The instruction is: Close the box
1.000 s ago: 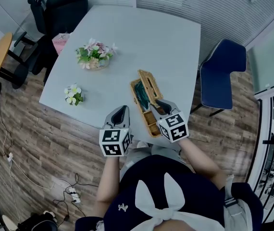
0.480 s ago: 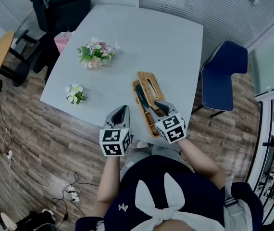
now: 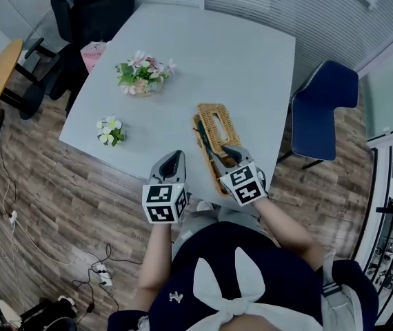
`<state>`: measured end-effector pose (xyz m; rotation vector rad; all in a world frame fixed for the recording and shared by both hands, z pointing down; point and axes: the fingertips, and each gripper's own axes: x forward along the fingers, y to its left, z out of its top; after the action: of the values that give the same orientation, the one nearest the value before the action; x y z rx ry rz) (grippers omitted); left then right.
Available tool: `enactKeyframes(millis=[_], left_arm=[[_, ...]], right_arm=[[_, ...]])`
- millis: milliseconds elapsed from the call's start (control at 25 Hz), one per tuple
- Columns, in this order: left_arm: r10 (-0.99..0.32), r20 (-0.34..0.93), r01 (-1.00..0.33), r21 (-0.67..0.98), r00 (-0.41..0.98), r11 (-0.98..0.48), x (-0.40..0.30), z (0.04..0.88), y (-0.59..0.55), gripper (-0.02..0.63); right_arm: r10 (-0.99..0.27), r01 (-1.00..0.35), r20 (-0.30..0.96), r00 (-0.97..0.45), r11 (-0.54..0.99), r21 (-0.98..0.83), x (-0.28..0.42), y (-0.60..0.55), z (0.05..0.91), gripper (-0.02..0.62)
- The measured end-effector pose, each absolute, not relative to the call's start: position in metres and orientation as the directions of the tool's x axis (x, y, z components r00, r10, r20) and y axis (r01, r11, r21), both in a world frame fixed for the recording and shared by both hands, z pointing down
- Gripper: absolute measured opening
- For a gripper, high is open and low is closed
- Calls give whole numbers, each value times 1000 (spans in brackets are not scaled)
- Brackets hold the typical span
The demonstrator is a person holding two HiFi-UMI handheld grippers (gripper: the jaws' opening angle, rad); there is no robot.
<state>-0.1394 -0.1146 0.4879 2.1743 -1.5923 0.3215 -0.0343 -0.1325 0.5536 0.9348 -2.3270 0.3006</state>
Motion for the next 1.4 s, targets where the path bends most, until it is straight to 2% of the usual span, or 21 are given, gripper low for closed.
enactKeyframes(millis=[1000,1280,1400], left_arm=[[-850,441,-955,200,289,-221,-153,496,-102,23],[-850,441,-955,200,288,-220,-155,497,-103,23],[-850,439,-954,202,291,-222,-155,496,-103,22]], right_arm=[[-489,-639,724,-486,764,87,-51,-123,594,132],[-459,-669,732,-504,743,5,-52,-124,603,125],[-436,-667,733,-522,744,-32,-54,-123,602,149]])
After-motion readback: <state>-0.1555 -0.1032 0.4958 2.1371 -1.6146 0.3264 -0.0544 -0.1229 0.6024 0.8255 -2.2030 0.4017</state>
